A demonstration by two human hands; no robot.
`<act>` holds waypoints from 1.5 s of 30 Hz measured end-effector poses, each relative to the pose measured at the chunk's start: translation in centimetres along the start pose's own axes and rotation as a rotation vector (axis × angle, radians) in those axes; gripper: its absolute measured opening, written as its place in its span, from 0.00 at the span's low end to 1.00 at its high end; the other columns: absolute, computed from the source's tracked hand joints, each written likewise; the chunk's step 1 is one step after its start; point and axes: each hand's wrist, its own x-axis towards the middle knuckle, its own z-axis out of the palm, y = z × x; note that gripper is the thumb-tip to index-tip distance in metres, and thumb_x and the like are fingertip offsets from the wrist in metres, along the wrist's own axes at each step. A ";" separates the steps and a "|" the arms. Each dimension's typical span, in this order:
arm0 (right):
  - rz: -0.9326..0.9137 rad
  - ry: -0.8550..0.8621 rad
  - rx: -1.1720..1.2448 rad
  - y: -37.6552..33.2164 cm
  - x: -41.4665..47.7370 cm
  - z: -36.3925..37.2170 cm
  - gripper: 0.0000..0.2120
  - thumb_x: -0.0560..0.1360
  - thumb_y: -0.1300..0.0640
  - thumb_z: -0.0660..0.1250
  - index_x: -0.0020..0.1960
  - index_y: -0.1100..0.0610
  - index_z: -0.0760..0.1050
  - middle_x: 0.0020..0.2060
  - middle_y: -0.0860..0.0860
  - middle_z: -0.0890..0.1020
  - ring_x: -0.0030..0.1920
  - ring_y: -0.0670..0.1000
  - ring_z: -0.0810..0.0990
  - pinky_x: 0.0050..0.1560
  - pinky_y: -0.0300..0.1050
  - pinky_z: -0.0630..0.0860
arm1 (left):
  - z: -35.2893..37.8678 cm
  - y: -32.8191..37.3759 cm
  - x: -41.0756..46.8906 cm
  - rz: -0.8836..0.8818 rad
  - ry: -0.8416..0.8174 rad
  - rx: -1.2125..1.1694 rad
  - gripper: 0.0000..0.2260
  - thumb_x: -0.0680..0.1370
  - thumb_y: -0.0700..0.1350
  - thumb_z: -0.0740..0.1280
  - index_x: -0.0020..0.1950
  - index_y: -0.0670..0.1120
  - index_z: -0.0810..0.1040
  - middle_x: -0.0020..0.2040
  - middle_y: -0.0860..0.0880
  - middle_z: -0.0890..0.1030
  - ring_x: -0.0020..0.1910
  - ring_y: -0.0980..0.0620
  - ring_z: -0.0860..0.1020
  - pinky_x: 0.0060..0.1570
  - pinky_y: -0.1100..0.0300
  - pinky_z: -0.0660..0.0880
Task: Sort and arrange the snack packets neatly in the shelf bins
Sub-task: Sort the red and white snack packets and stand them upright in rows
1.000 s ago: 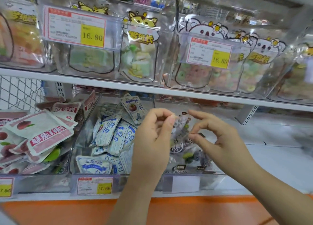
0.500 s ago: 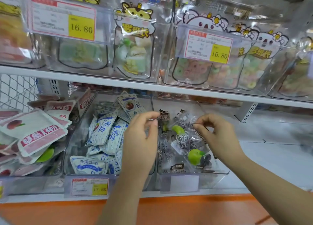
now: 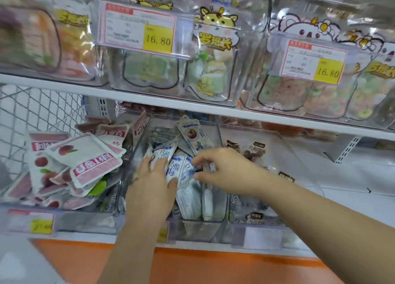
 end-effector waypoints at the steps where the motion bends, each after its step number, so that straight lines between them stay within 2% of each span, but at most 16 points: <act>1: -0.007 -0.054 -0.045 -0.7 0.8 0.3 0.19 0.75 0.48 0.65 0.65 0.51 0.73 0.61 0.48 0.78 0.62 0.48 0.73 0.62 0.44 0.70 | -0.1 -0.3 0.1 -0.016 -0.063 0.021 0.25 0.79 0.54 0.60 0.74 0.55 0.57 0.76 0.48 0.55 0.71 0.42 0.61 0.60 0.46 0.69; 4: -0.016 0.023 -0.248 -2.0 3.3 0.7 0.17 0.76 0.49 0.63 0.64 0.47 0.72 0.59 0.51 0.78 0.63 0.54 0.69 0.58 0.49 0.70 | -0.2 -1.1 0.2 0.016 -0.192 0.076 0.24 0.80 0.54 0.55 0.75 0.57 0.52 0.77 0.48 0.53 0.73 0.44 0.59 0.64 0.46 0.67; 7: -0.045 0.023 -0.275 -2.2 6.0 1.1 0.17 0.76 0.51 0.63 0.65 0.46 0.71 0.61 0.51 0.78 0.61 0.54 0.73 0.56 0.47 0.71 | -0.4 -1.8 0.3 0.133 -0.226 0.049 0.21 0.81 0.51 0.55 0.74 0.57 0.57 0.75 0.50 0.60 0.70 0.47 0.64 0.65 0.49 0.67; 12: -0.097 -0.307 -0.262 -1.7 9.6 2.5 0.28 0.76 0.45 0.64 0.72 0.53 0.64 0.69 0.53 0.70 0.66 0.54 0.70 0.62 0.43 0.68 | -1.4 -2.8 0.2 0.271 -0.283 -0.004 0.17 0.82 0.46 0.55 0.71 0.54 0.66 0.66 0.49 0.74 0.61 0.50 0.73 0.55 0.59 0.70; 16: -0.110 -0.513 -0.343 -1.7 10.1 2.8 0.21 0.74 0.42 0.64 0.63 0.50 0.74 0.62 0.48 0.76 0.63 0.53 0.72 0.63 0.52 0.70 | -2.5 -3.2 -0.2 0.260 -0.279 -0.194 0.14 0.81 0.45 0.56 0.63 0.55 0.75 0.51 0.54 0.80 0.41 0.59 0.76 0.38 0.66 0.69; 18: -0.127 -0.557 -0.407 -1.7 9.6 2.5 0.19 0.72 0.38 0.65 0.59 0.45 0.76 0.57 0.45 0.78 0.62 0.52 0.69 0.62 0.54 0.70 | -3.2 -3.3 -0.3 0.257 -0.220 -0.345 0.12 0.81 0.43 0.57 0.58 0.54 0.77 0.48 0.56 0.81 0.30 0.65 0.74 0.30 0.70 0.68; 20: -0.162 -0.563 -0.504 -1.7 8.5 2.3 0.23 0.69 0.34 0.64 0.60 0.43 0.75 0.57 0.43 0.77 0.62 0.51 0.64 0.60 0.54 0.69 | -4.0 -3.6 -0.2 0.241 -0.091 -0.446 0.12 0.80 0.40 0.57 0.55 0.52 0.78 0.45 0.57 0.81 0.25 0.67 0.72 0.26 0.73 0.65; 24: -0.237 -0.562 -0.558 -1.4 6.5 2.7 0.25 0.69 0.33 0.64 0.63 0.43 0.73 0.60 0.44 0.75 0.60 0.50 0.63 0.58 0.53 0.71 | -4.9 -4.5 -0.1 0.174 0.220 -0.481 0.11 0.79 0.39 0.59 0.52 0.52 0.77 0.41 0.62 0.79 0.30 0.61 0.76 0.29 0.67 0.72; 26: -0.255 -0.554 -0.571 -1.5 6.3 2.9 0.26 0.69 0.35 0.66 0.64 0.44 0.73 0.62 0.46 0.74 0.62 0.51 0.63 0.59 0.54 0.71 | -4.9 -5.0 -0.1 0.124 0.318 -0.498 0.10 0.78 0.39 0.61 0.50 0.53 0.77 0.39 0.61 0.79 0.28 0.59 0.74 0.28 0.68 0.70; 29: -0.280 -0.553 -0.612 -2.4 7.2 3.2 0.37 0.66 0.39 0.71 0.71 0.48 0.64 0.70 0.48 0.66 0.69 0.53 0.62 0.66 0.55 0.67 | -4.7 -5.3 -0.2 0.075 0.361 -0.517 0.08 0.78 0.41 0.63 0.49 0.53 0.77 0.38 0.61 0.78 0.28 0.65 0.73 0.30 0.73 0.68; 34: -0.133 -0.669 -0.583 -3.4 10.6 4.7 0.65 0.55 0.37 0.78 0.75 0.45 0.36 0.77 0.48 0.45 0.76 0.54 0.47 0.73 0.58 0.56 | -4.5 -5.1 -0.3 0.050 0.355 -0.614 0.11 0.78 0.41 0.63 0.45 0.59 0.75 0.38 0.60 0.79 0.31 0.66 0.74 0.32 0.74 0.68; 36: -0.093 -0.673 -0.552 -3.3 11.2 5.2 0.68 0.53 0.35 0.78 0.74 0.44 0.31 0.77 0.49 0.48 0.75 0.55 0.50 0.72 0.57 0.57 | -4.6 -5.0 -0.3 0.045 0.361 -0.657 0.13 0.78 0.41 0.63 0.42 0.60 0.74 0.38 0.60 0.79 0.35 0.64 0.76 0.34 0.73 0.70; 38: -0.123 -0.624 -0.545 -3.2 10.9 5.2 0.67 0.52 0.33 0.77 0.74 0.43 0.34 0.74 0.51 0.58 0.72 0.56 0.59 0.69 0.55 0.62 | -4.7 -5.0 -0.2 0.044 0.370 -0.674 0.13 0.77 0.40 0.63 0.42 0.60 0.74 0.37 0.59 0.80 0.37 0.63 0.76 0.35 0.73 0.71; 41: -0.213 -0.524 -0.485 -2.9 9.3 4.4 0.57 0.56 0.36 0.77 0.74 0.44 0.47 0.64 0.50 0.69 0.60 0.51 0.66 0.63 0.50 0.68 | -4.7 -5.0 -0.1 0.055 0.384 -0.681 0.13 0.78 0.40 0.62 0.42 0.60 0.74 0.37 0.59 0.79 0.34 0.62 0.75 0.33 0.73 0.69; 43: -0.272 -0.474 -0.454 -2.6 7.9 3.8 0.50 0.58 0.37 0.76 0.72 0.44 0.52 0.59 0.48 0.70 0.55 0.48 0.66 0.60 0.47 0.69 | -4.7 -5.0 0.0 0.080 0.395 -0.688 0.13 0.78 0.40 0.62 0.43 0.60 0.74 0.36 0.57 0.79 0.31 0.59 0.75 0.30 0.70 0.69; 45: -0.338 -0.434 -0.491 -2.3 6.7 3.4 0.44 0.62 0.40 0.75 0.70 0.45 0.55 0.59 0.47 0.69 0.57 0.48 0.67 0.59 0.46 0.70 | -4.7 -4.9 0.0 0.116 0.403 -0.688 0.15 0.78 0.39 0.62 0.42 0.60 0.74 0.35 0.53 0.80 0.29 0.53 0.74 0.27 0.65 0.69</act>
